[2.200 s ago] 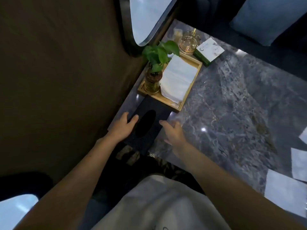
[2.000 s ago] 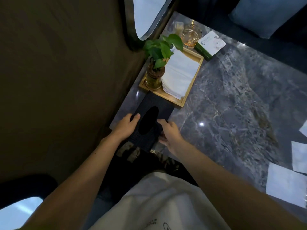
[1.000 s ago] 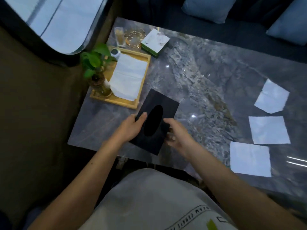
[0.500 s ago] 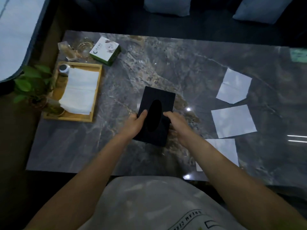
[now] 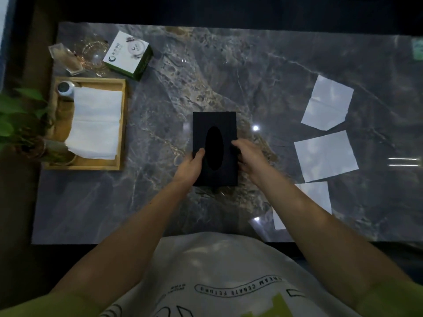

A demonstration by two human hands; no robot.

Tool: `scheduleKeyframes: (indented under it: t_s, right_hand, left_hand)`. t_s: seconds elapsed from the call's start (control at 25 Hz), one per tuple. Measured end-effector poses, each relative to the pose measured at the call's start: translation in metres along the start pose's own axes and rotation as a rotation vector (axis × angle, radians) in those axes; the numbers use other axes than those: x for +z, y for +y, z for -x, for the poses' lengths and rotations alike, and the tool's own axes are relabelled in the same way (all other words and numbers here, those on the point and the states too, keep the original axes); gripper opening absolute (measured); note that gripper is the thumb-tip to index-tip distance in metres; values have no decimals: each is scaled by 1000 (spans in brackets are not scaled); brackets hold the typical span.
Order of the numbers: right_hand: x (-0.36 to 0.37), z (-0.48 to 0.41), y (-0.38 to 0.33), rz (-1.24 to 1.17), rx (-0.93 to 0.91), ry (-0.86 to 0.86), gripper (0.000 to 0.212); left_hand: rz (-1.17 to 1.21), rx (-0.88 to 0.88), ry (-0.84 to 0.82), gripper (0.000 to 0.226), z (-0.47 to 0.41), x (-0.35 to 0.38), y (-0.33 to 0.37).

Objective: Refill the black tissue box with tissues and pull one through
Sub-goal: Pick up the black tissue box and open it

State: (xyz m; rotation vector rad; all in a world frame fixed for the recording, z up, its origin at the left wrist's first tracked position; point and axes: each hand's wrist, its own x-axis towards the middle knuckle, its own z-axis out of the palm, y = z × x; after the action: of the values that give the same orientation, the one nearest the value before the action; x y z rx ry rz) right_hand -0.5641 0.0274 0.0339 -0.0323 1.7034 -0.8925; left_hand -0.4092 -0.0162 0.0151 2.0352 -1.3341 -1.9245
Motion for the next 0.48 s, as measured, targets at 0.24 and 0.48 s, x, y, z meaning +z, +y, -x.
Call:
scheduleKeyframes:
  t_s: [0.24, 0.48]
  right_hand:
    - [0, -15, 15, 24, -58, 23, 35]
    - [-7, -20, 27, 89, -125, 20, 52]
  left_hand:
    - [-56, 11, -35, 60, -8, -3, -3]
    - [-31, 27, -42, 53, -11, -2, -10]
